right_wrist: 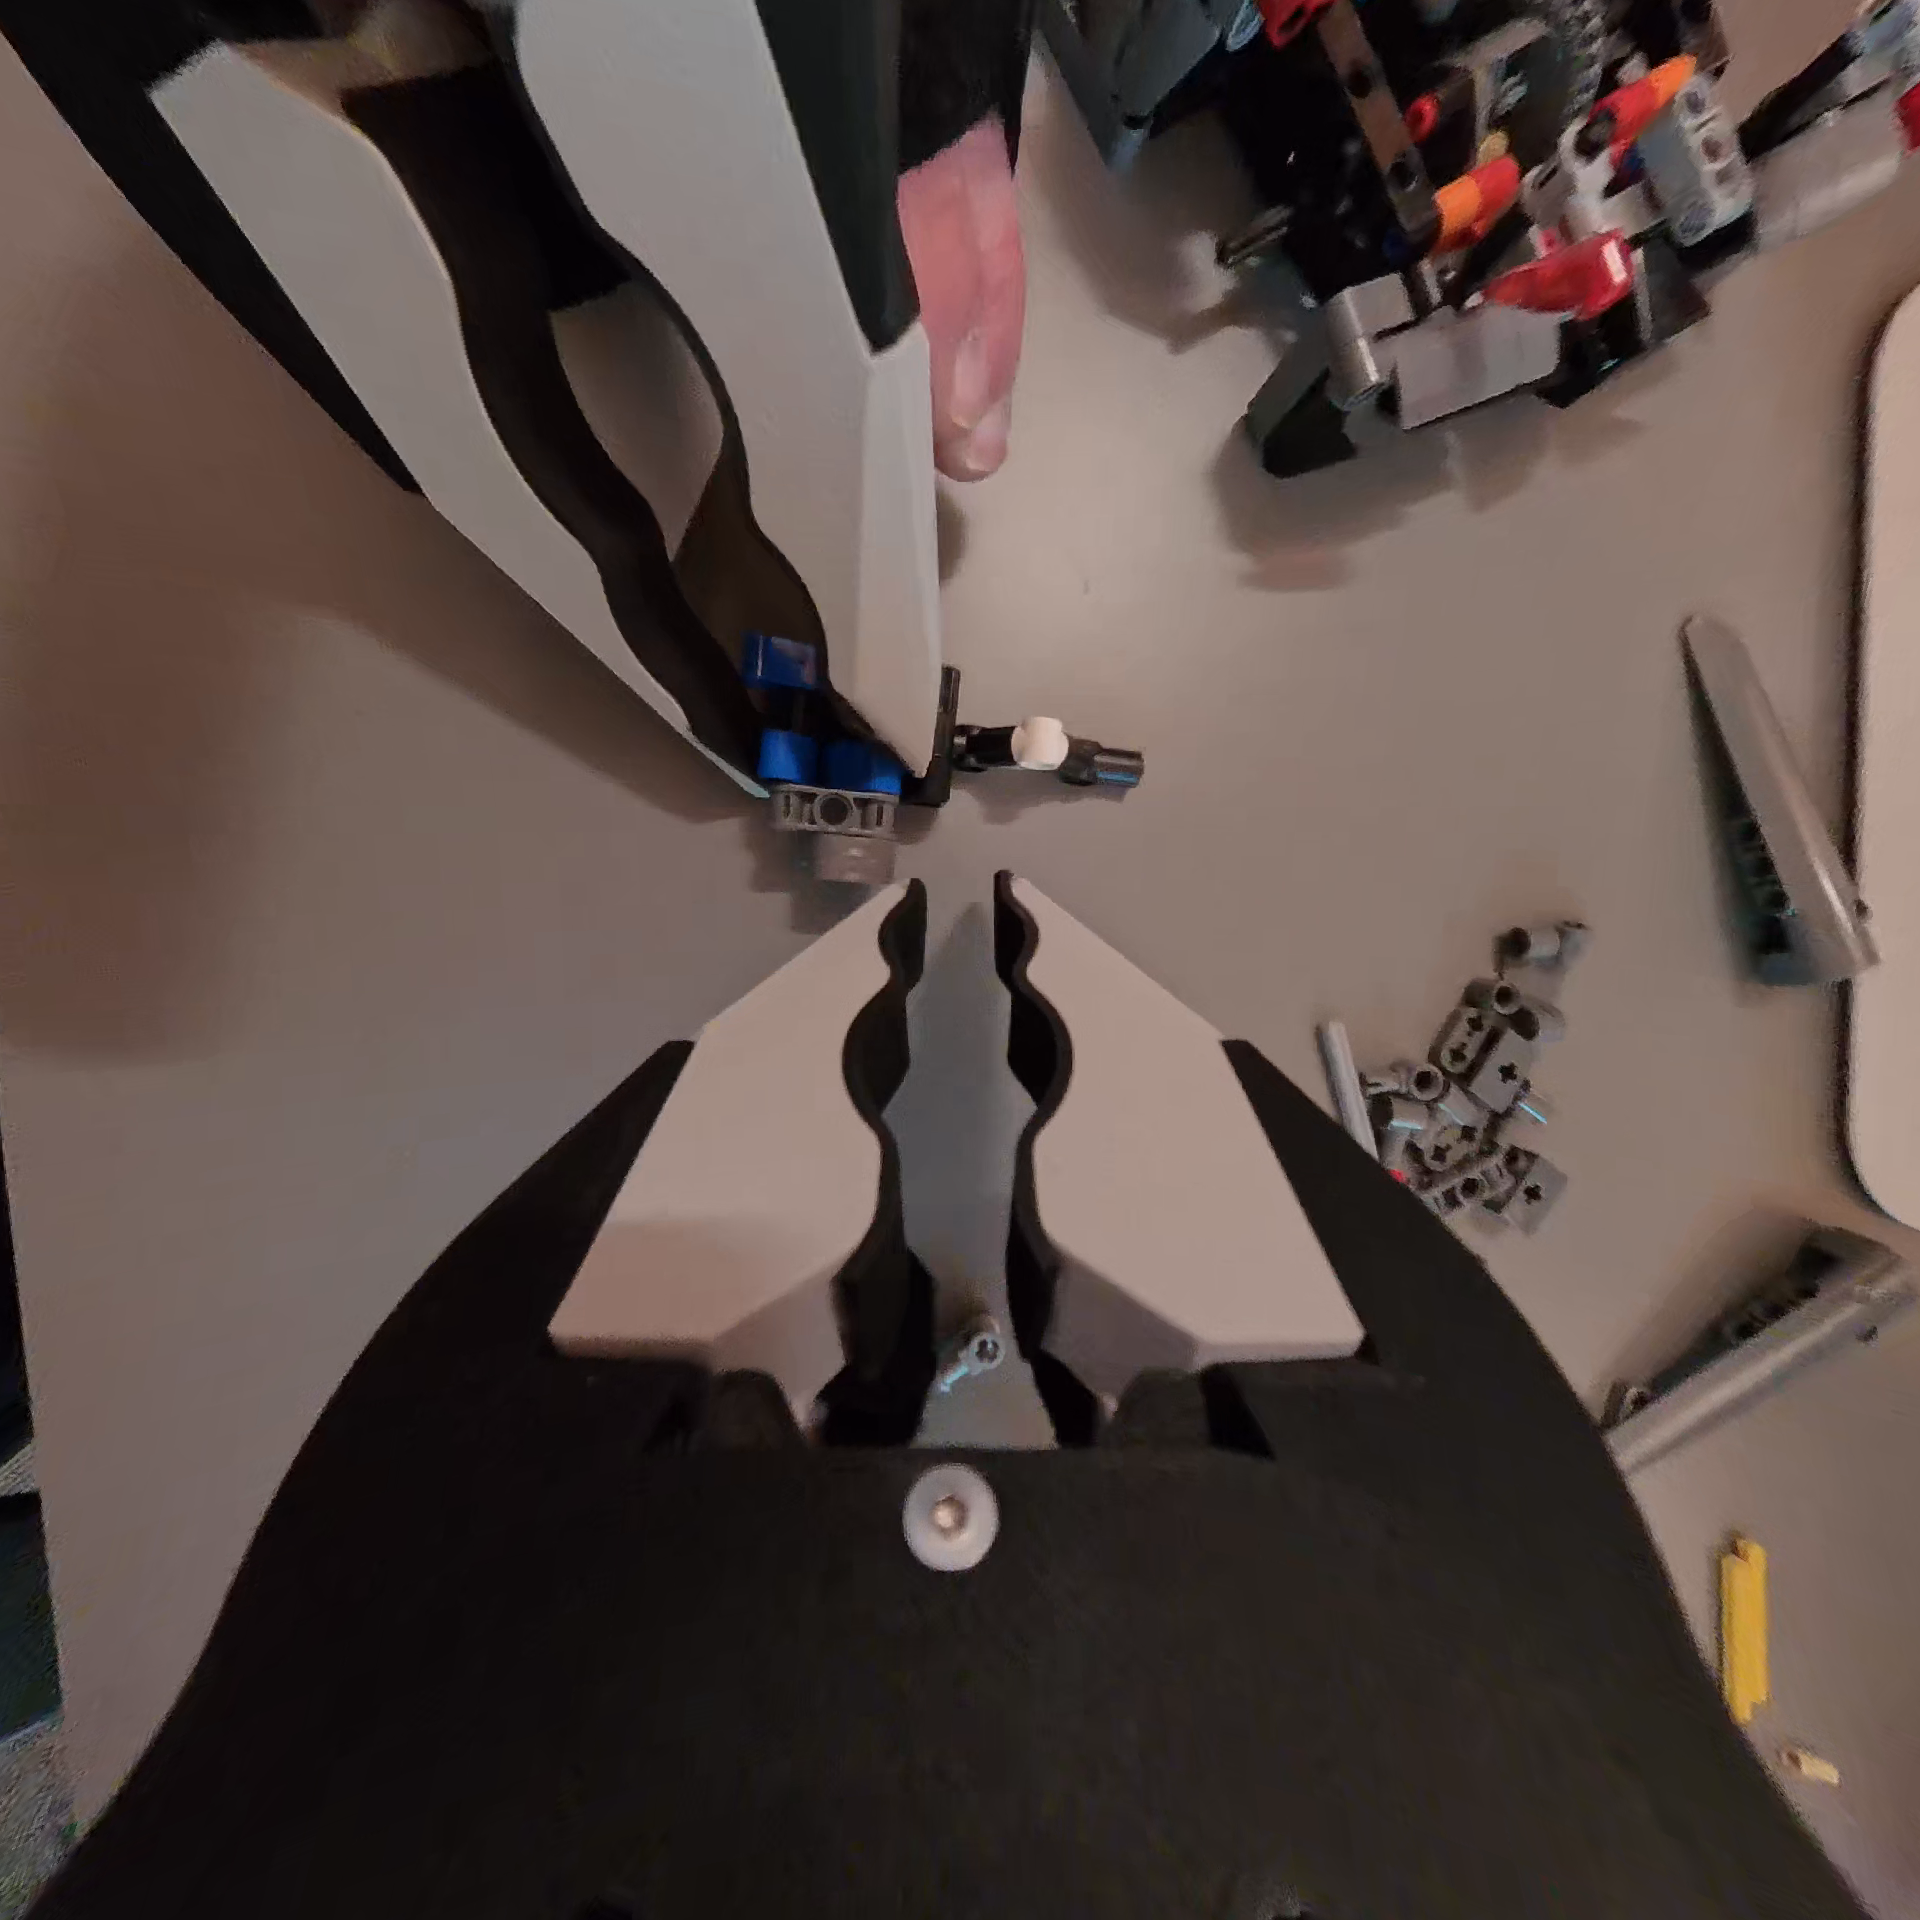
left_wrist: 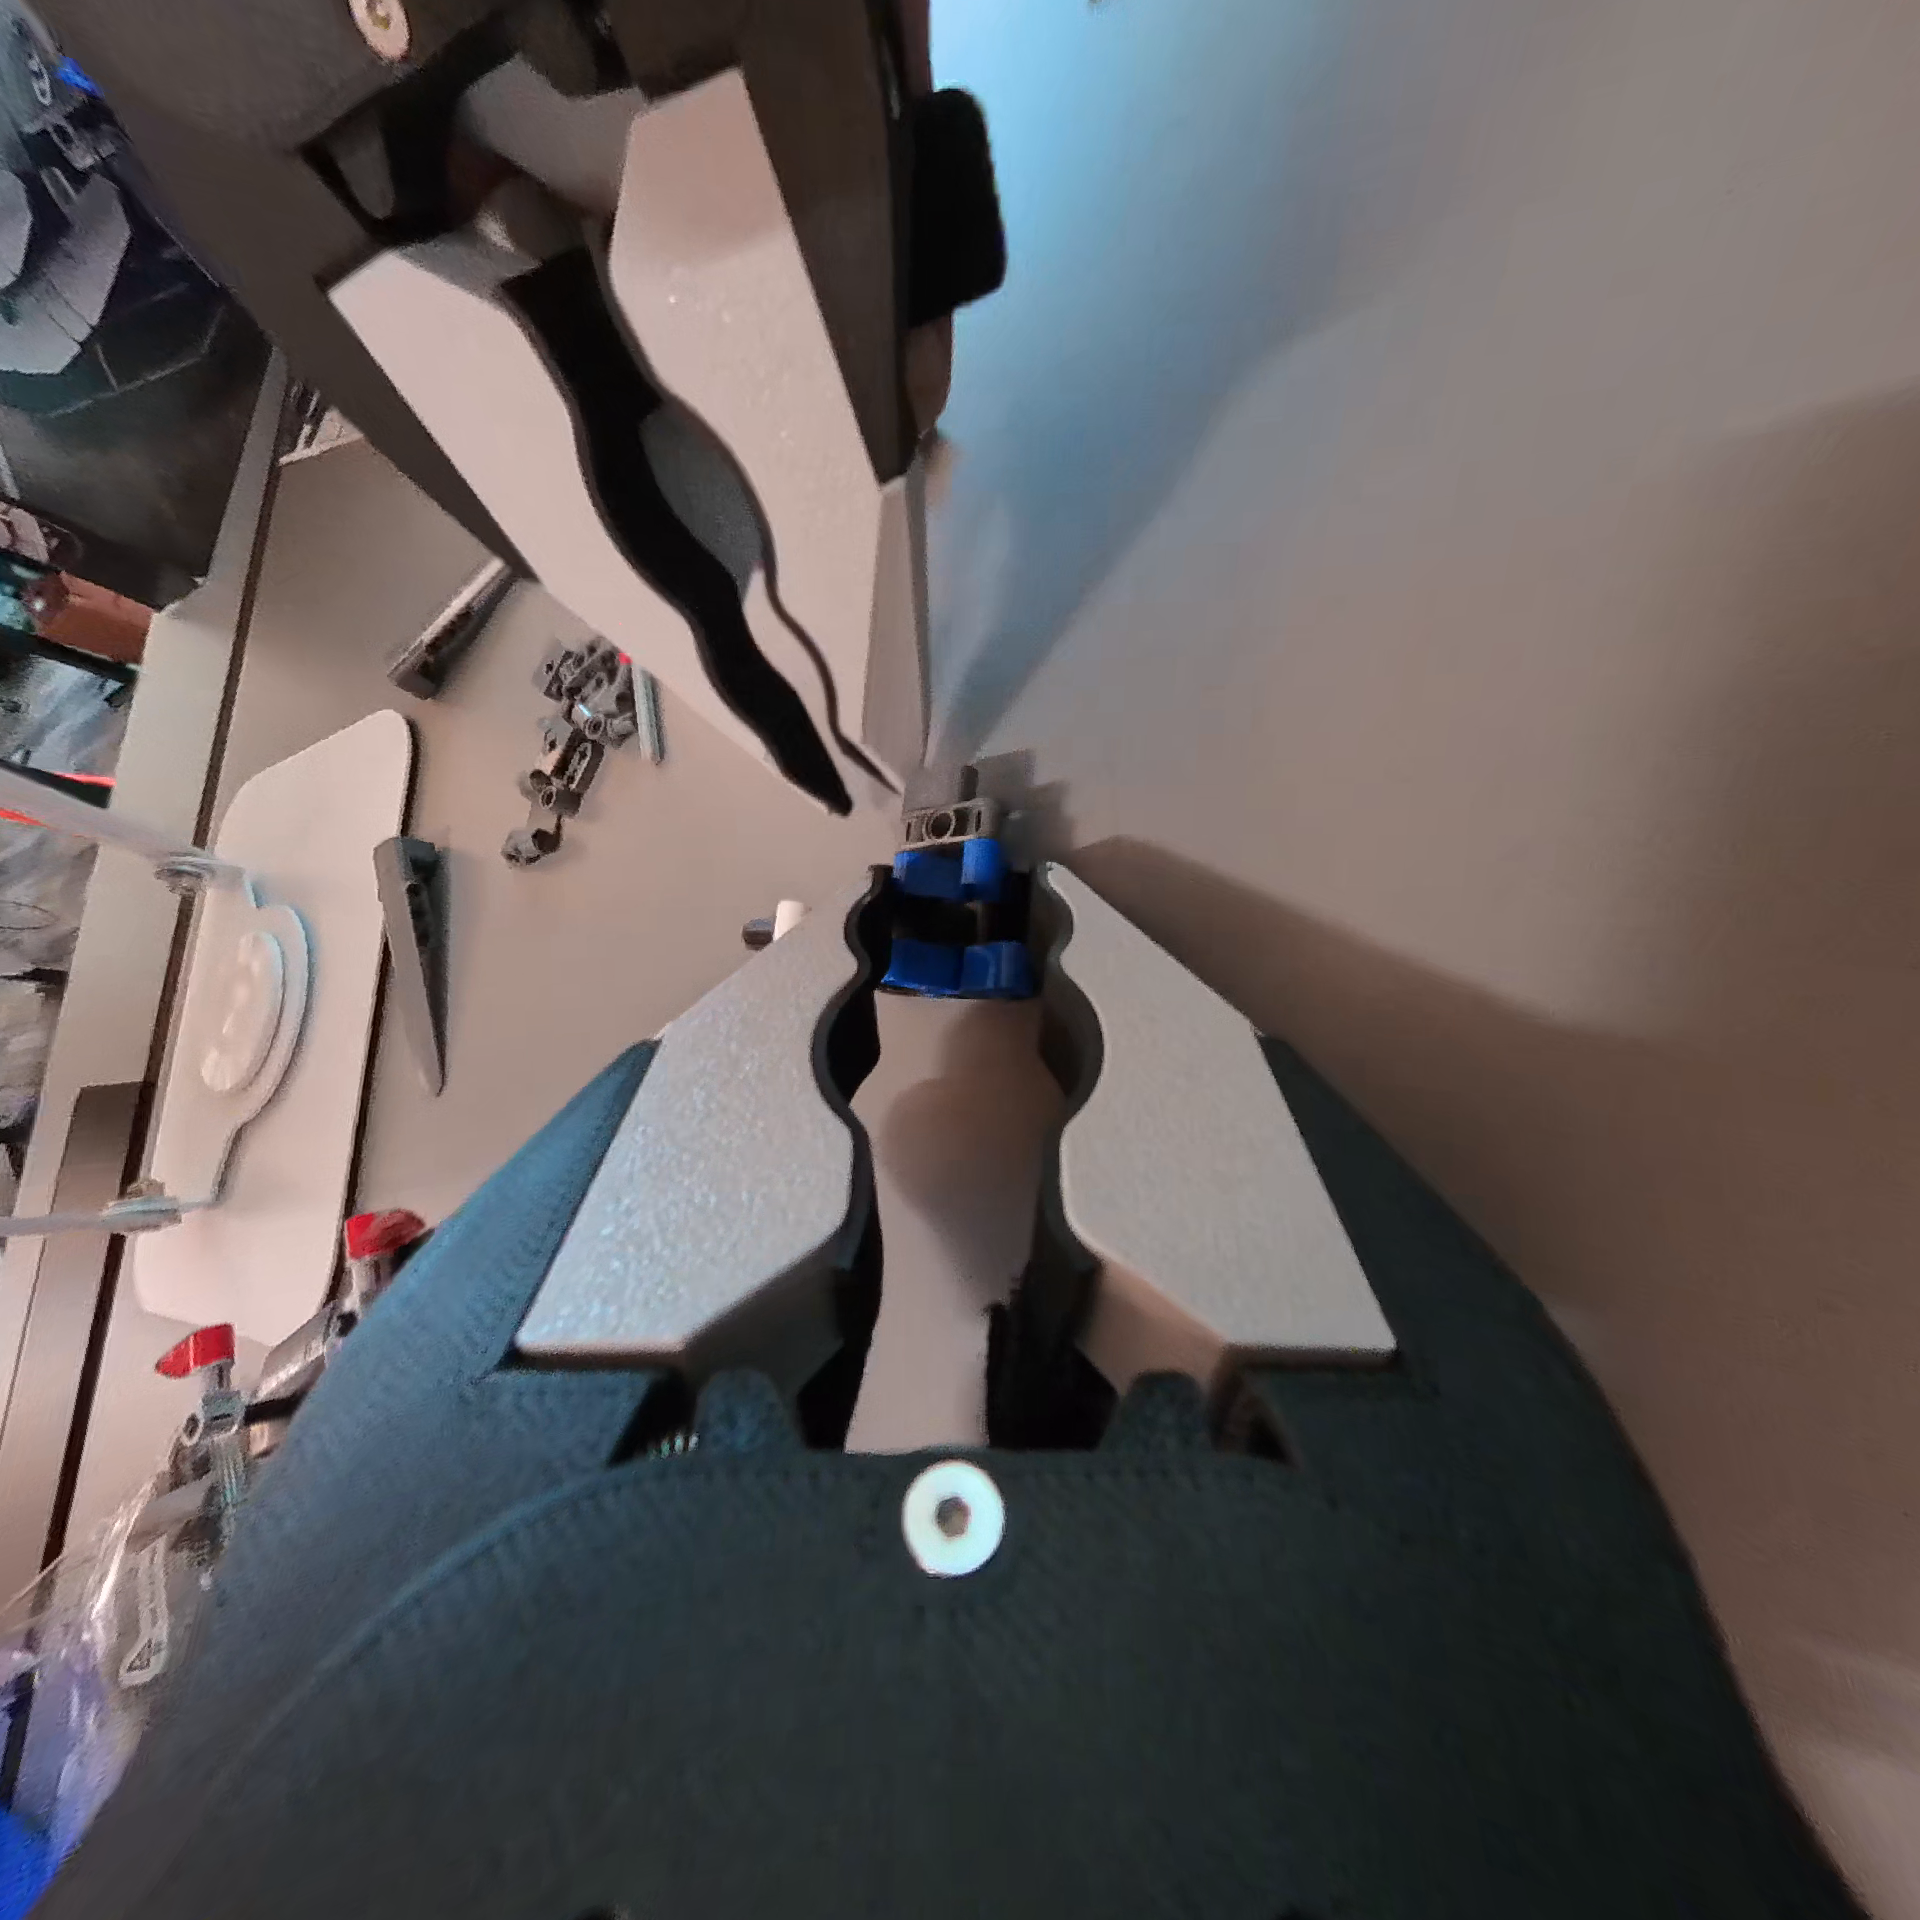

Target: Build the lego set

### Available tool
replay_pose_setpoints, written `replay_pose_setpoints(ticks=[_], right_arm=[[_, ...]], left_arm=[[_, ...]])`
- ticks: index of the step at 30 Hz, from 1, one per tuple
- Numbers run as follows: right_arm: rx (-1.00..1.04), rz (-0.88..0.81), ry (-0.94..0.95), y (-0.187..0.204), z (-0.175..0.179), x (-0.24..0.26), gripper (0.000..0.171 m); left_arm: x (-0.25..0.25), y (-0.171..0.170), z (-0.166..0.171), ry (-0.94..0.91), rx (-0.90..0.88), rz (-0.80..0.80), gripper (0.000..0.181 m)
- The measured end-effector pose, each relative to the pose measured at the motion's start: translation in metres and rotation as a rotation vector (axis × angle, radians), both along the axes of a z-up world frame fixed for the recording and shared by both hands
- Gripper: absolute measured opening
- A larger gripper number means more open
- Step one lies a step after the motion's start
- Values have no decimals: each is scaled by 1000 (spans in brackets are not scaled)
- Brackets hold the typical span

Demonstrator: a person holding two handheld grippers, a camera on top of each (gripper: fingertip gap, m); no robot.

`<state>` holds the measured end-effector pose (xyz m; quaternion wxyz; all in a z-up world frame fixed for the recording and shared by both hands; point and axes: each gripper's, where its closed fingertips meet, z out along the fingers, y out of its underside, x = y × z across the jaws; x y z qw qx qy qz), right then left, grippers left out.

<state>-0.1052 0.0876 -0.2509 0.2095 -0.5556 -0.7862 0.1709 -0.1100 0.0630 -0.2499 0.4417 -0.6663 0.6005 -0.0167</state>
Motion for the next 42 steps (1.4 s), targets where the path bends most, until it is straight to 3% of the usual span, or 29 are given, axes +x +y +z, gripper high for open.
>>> replay_pose_setpoints(ticks=[9, 16, 23, 42], right_arm=[[133, -67, 167, 13, 27, 1, 18], [126, -99, 269, 16, 32, 1, 22], [173, -106, 370, 24, 37, -4, 21], [321, -47, 466, 28, 41, -7, 18]], left_arm=[[2, 7, 0, -2, 9, 43, 24], [1, 8, 13, -58, 35, 55, 34], [-6, 4, 17, -81, 3, 33, 33], [-9, 9, 22, -116, 4, 51, 31]])
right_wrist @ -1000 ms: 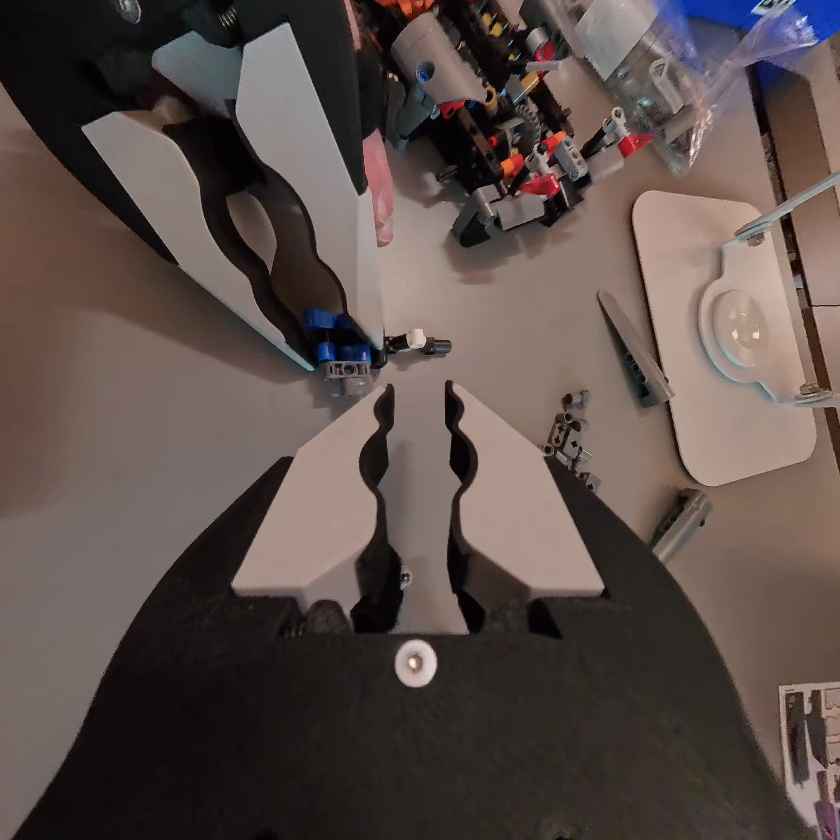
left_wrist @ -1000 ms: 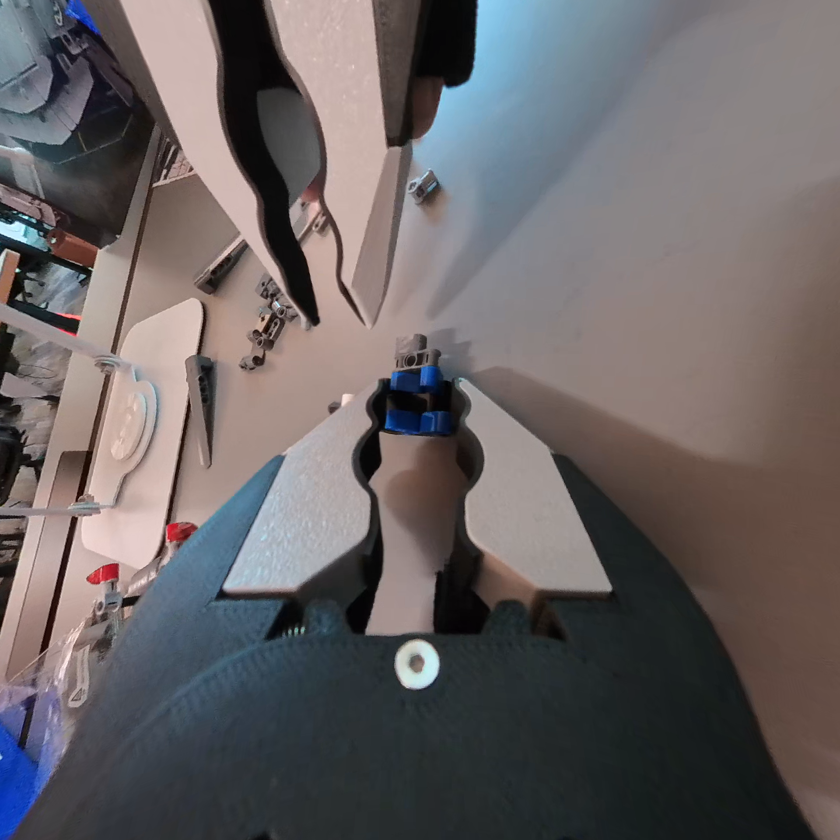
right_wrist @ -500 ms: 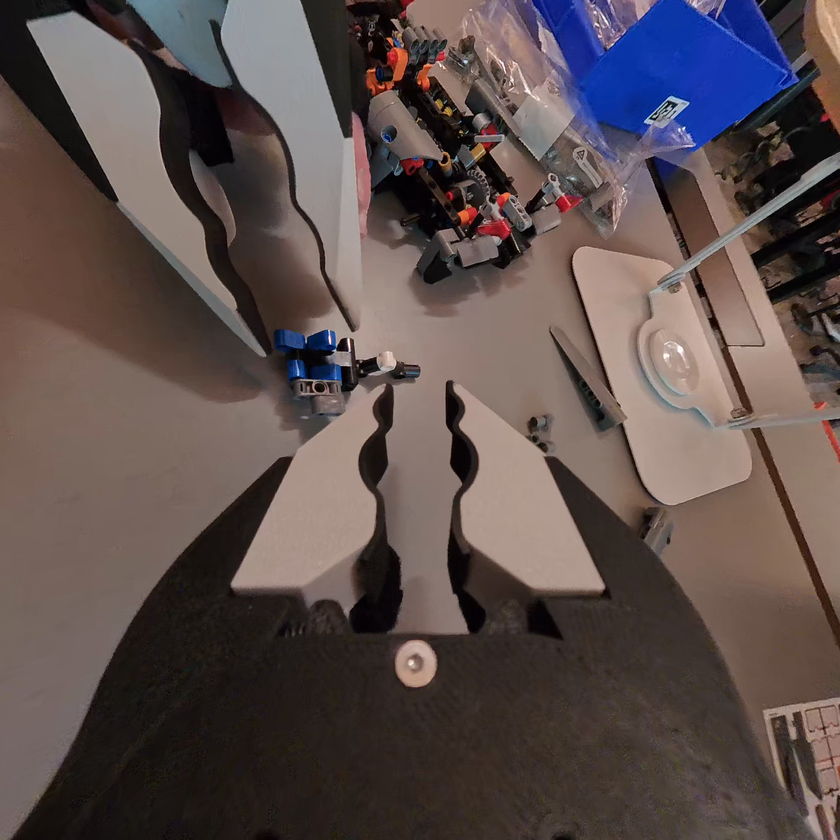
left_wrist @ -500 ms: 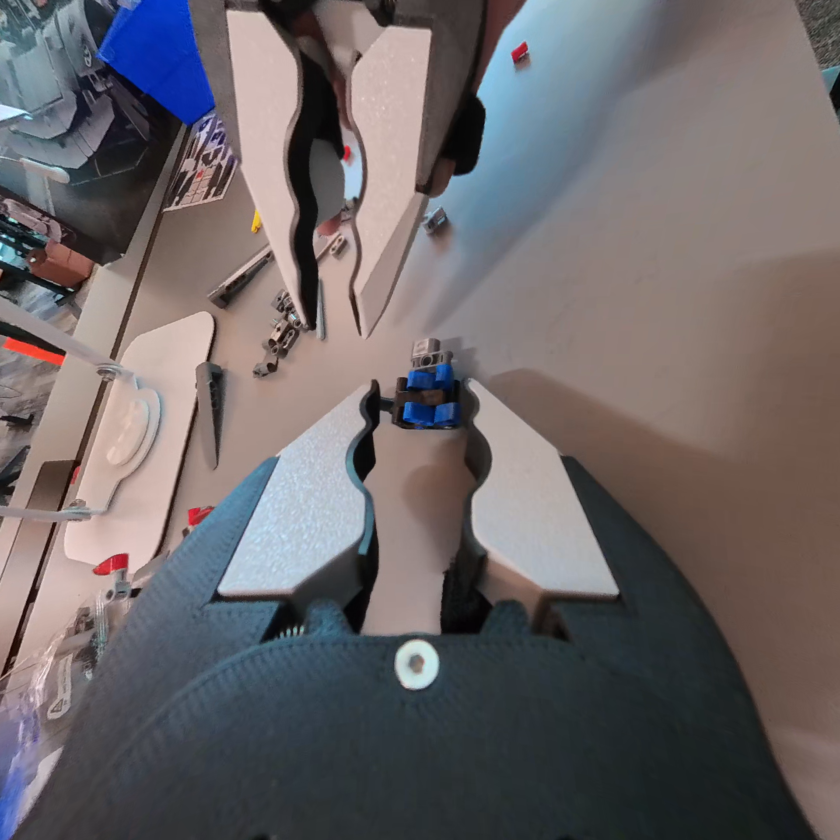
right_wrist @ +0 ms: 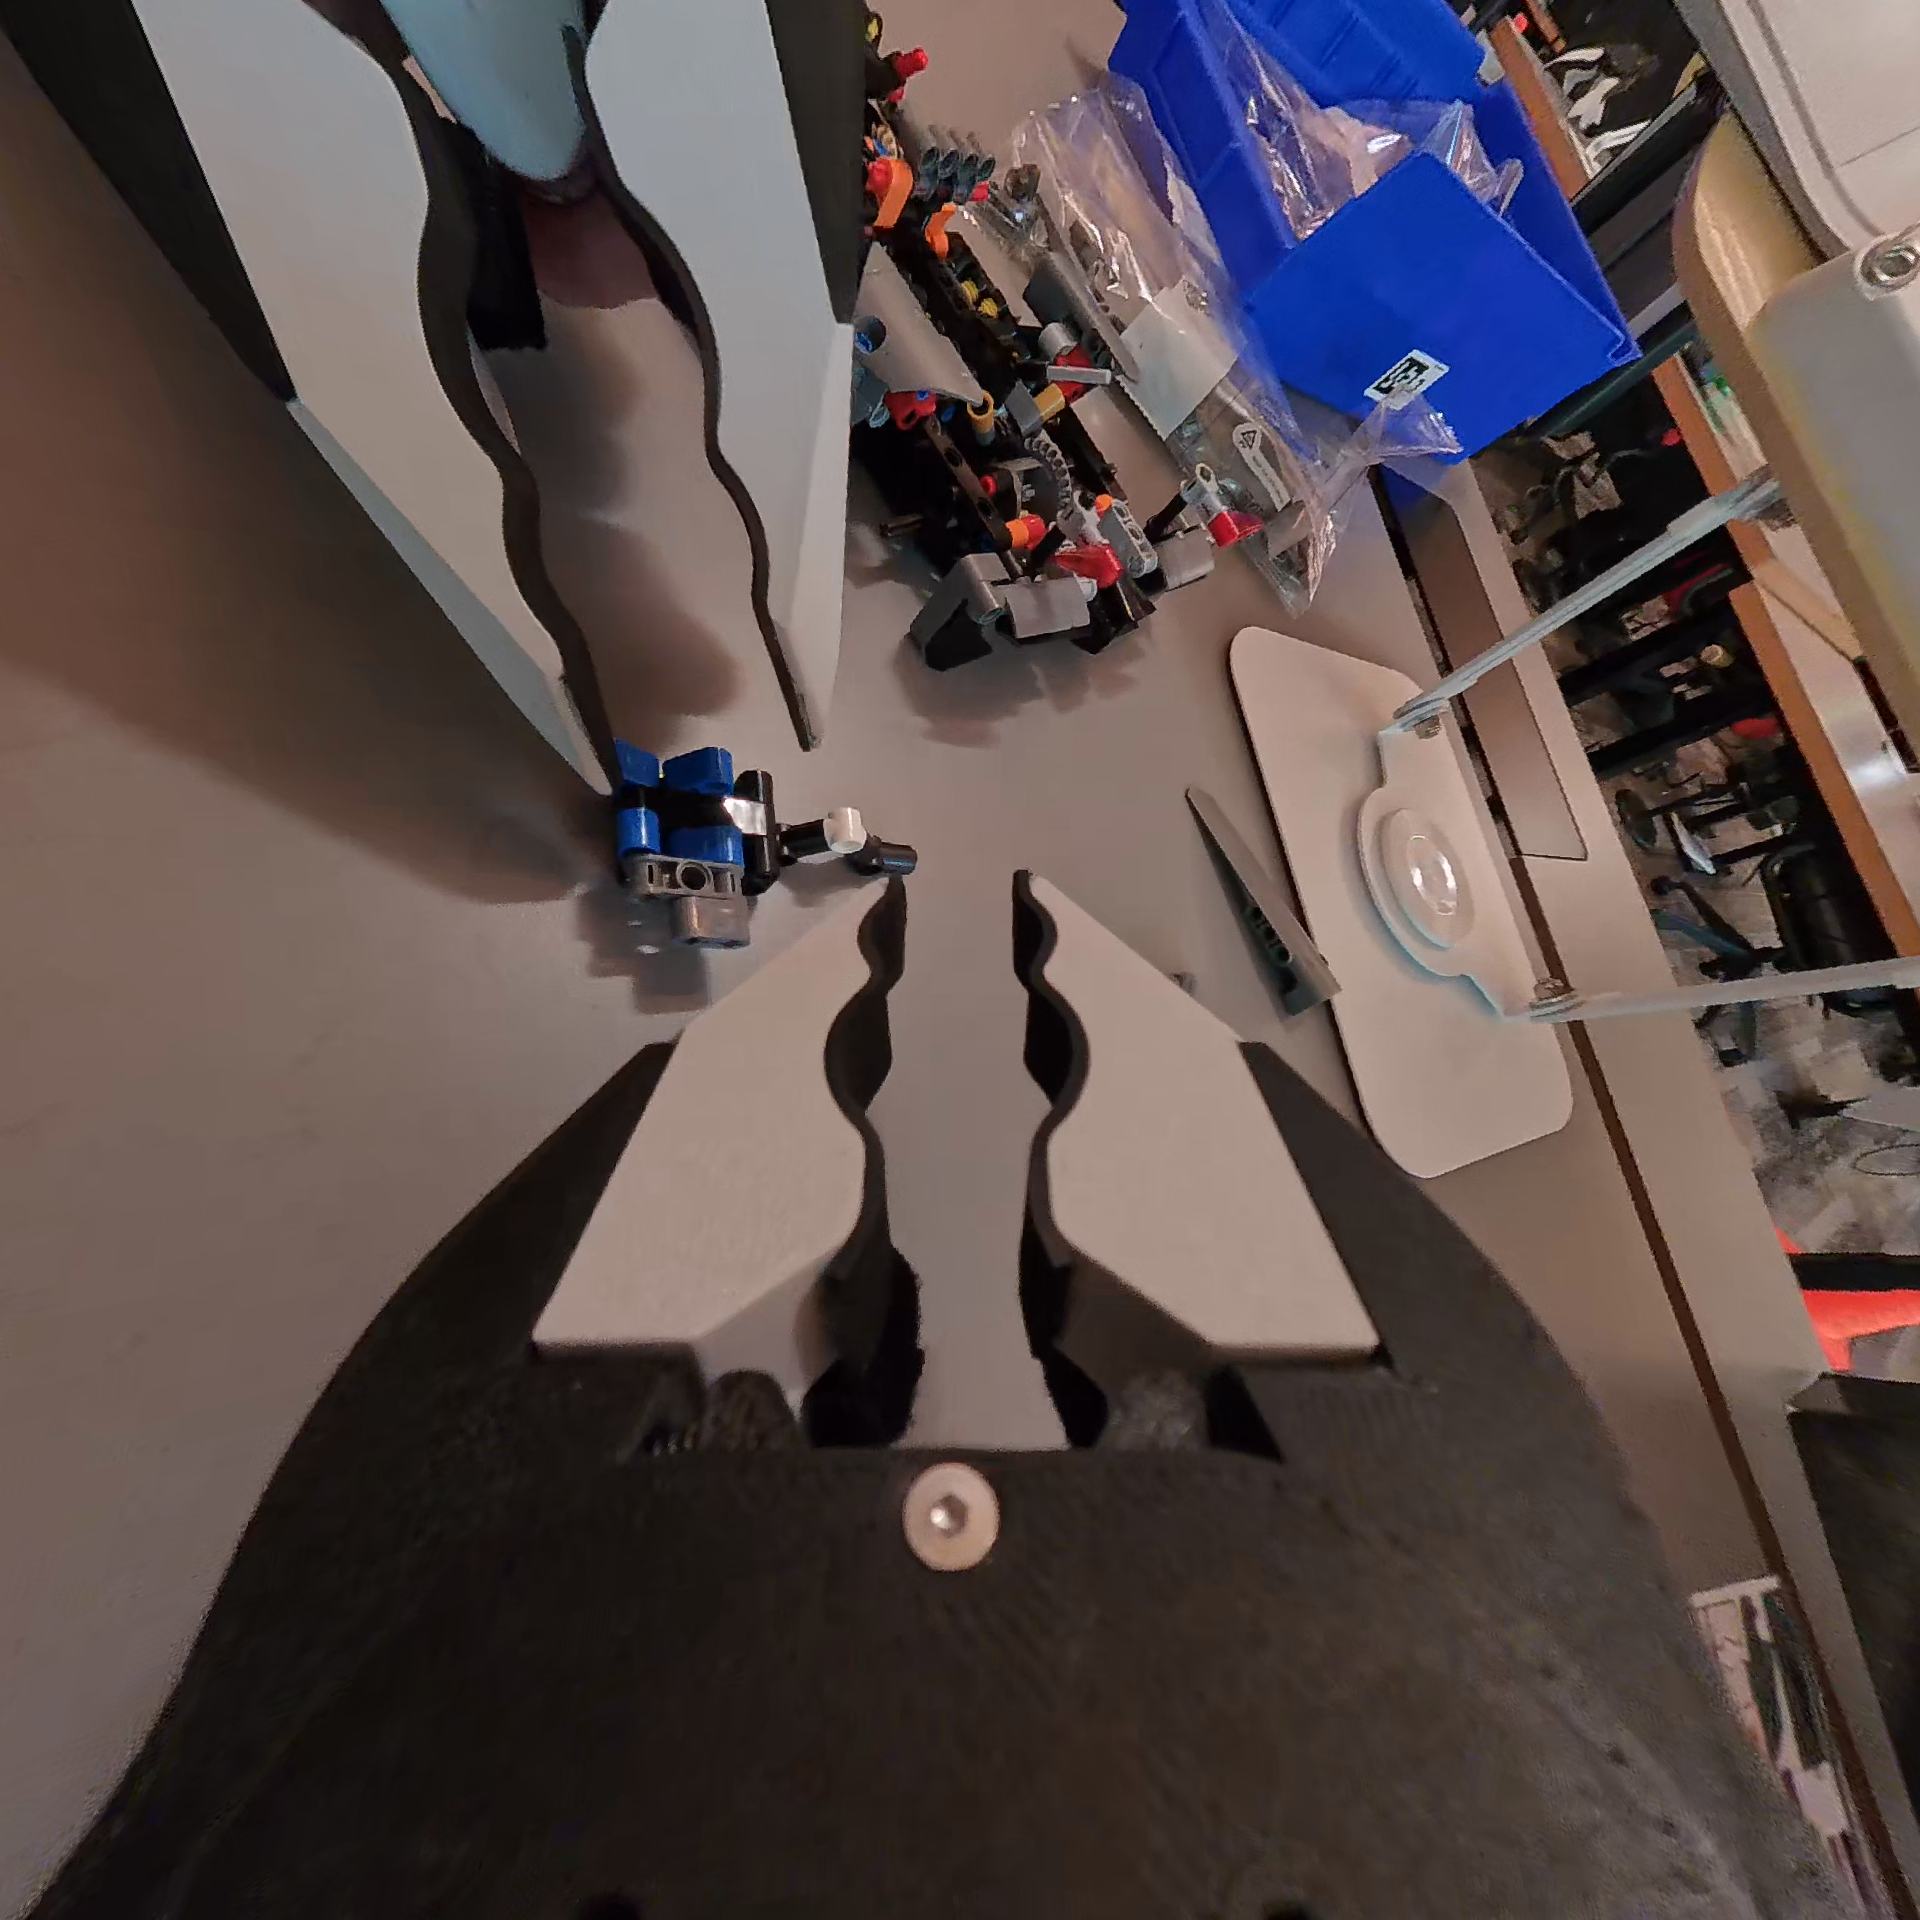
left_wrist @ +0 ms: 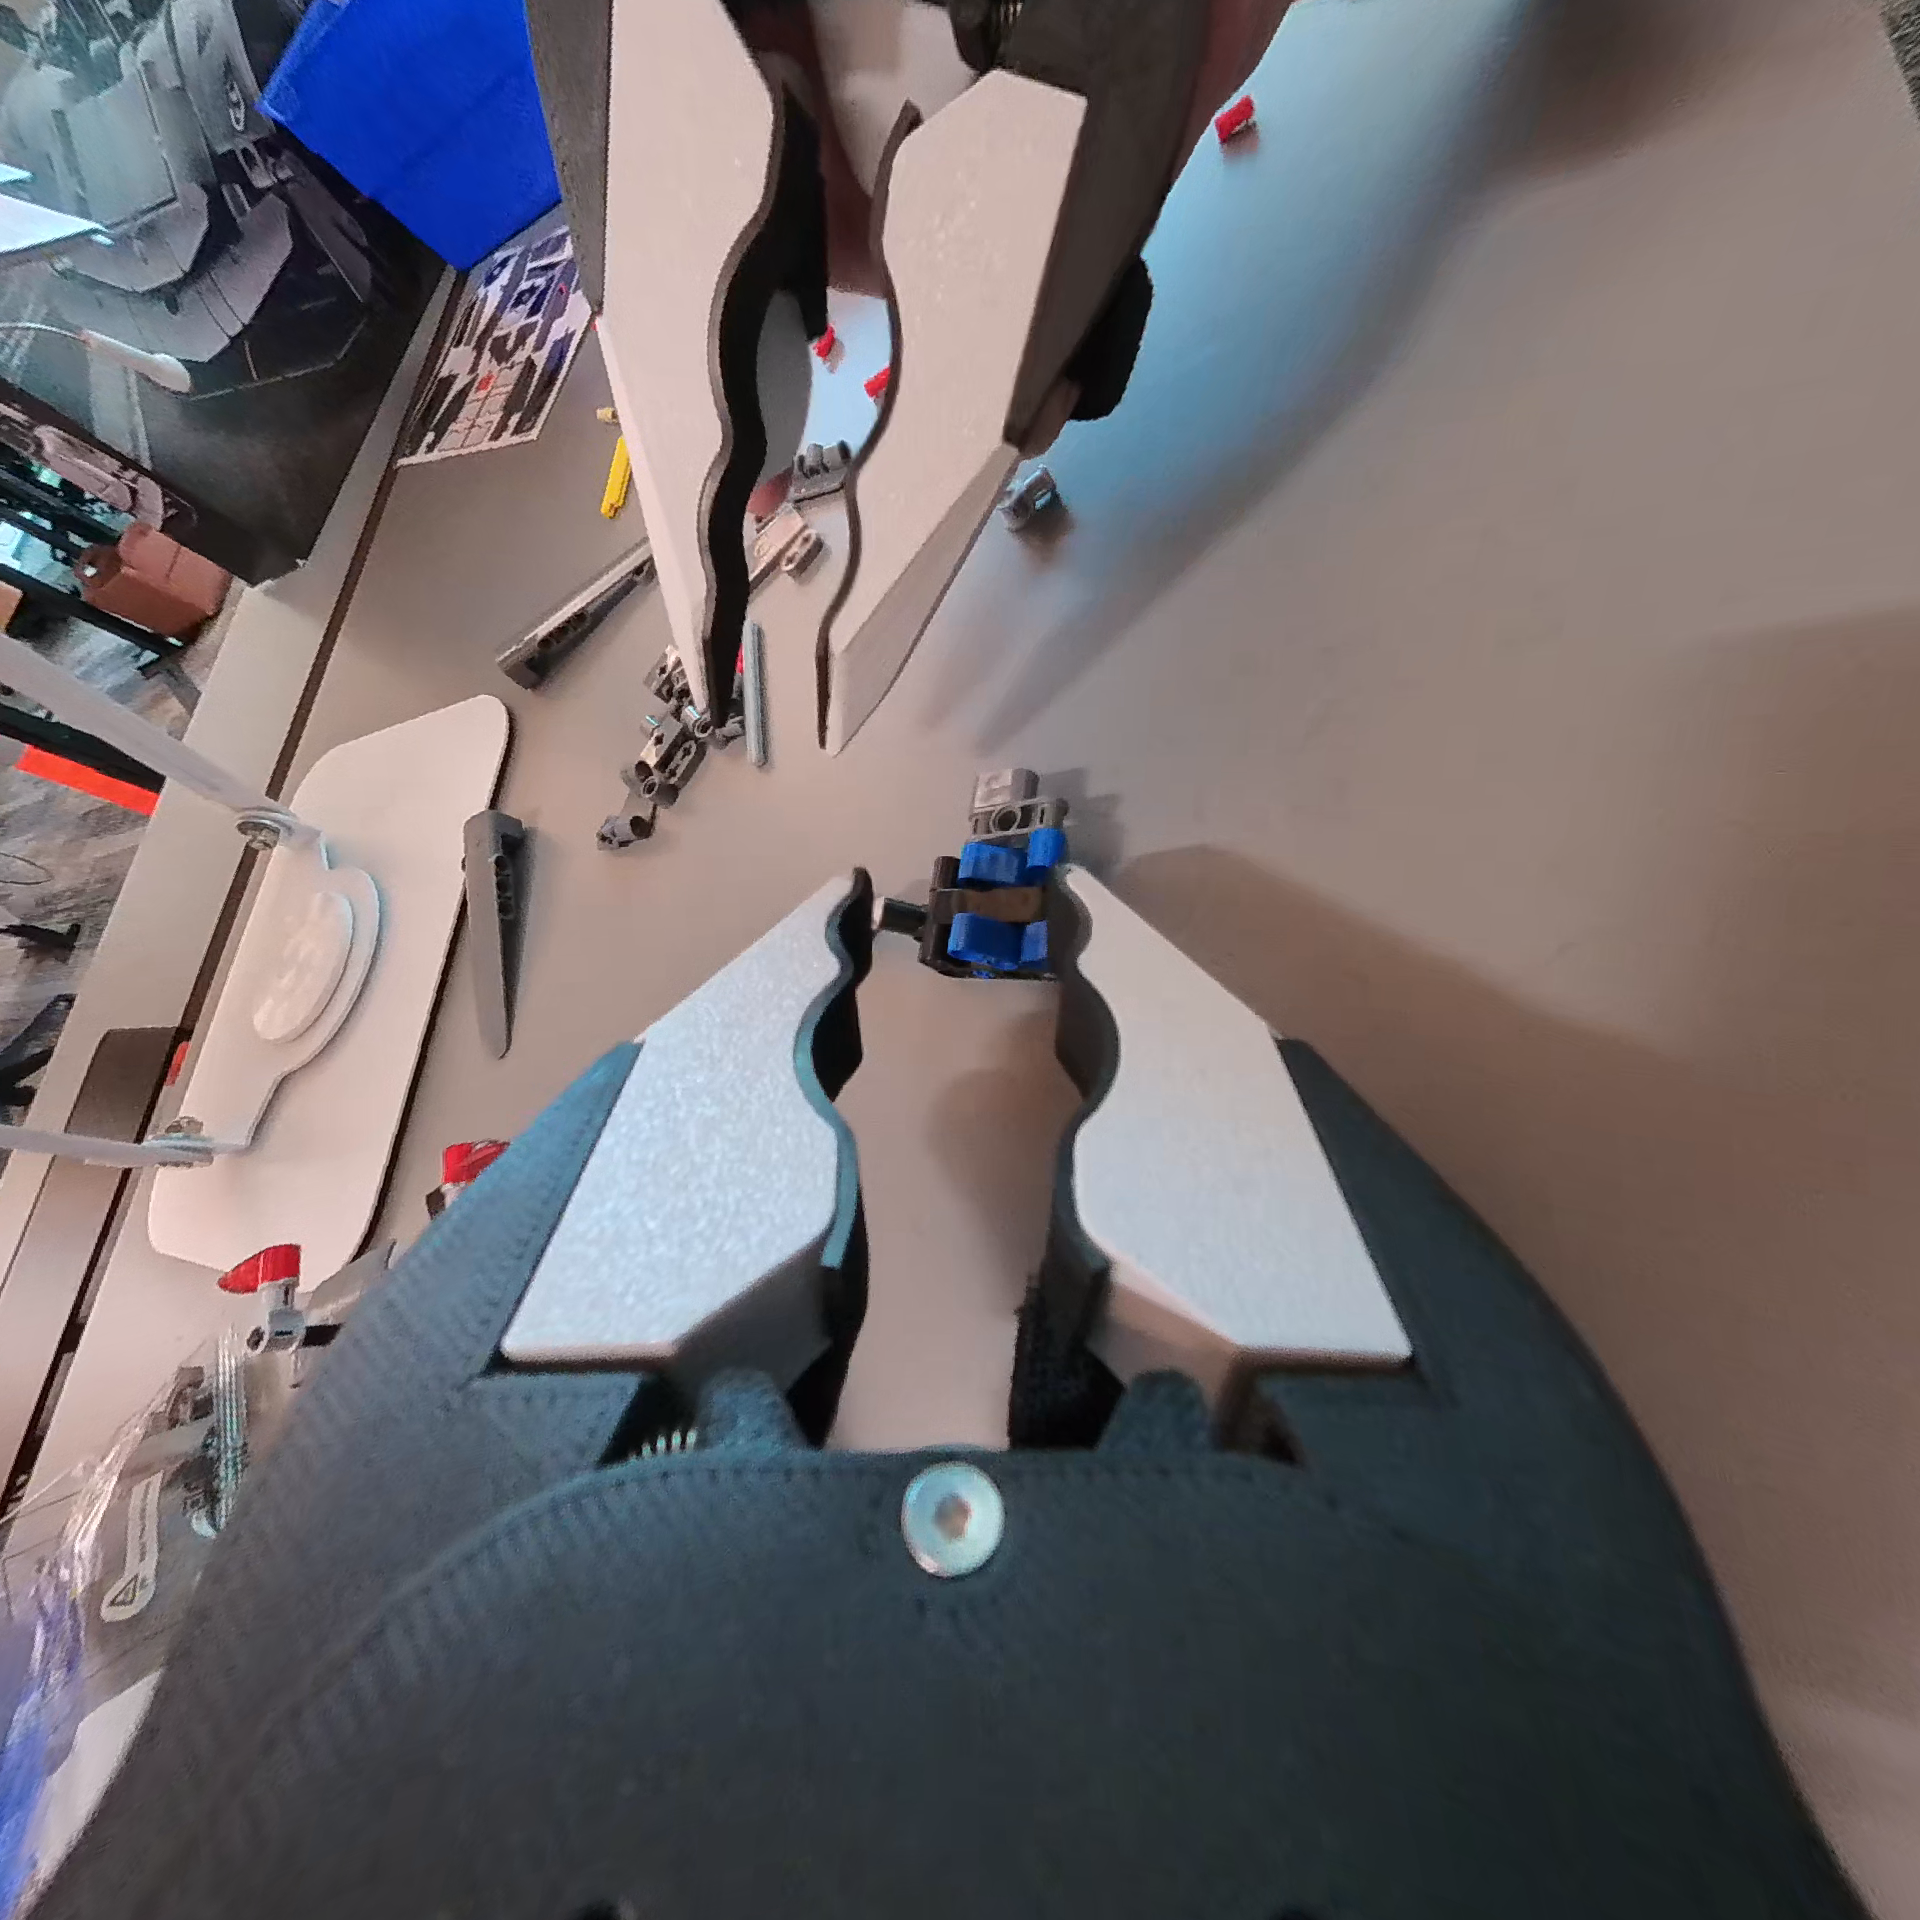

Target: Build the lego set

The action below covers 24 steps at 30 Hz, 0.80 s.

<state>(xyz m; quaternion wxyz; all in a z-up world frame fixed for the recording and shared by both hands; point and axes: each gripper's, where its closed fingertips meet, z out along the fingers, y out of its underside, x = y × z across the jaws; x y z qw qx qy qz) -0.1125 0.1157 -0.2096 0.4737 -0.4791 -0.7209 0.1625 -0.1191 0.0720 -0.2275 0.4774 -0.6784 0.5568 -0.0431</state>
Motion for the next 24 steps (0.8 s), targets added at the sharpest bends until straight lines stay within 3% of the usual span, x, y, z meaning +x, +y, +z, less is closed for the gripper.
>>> replay_pose_setpoints(ticks=[24], right_arm=[[16, 15, -13, 0, -8, 0, 16]], left_arm=[[-1, 3, 2, -1, 16, 10, 26]])
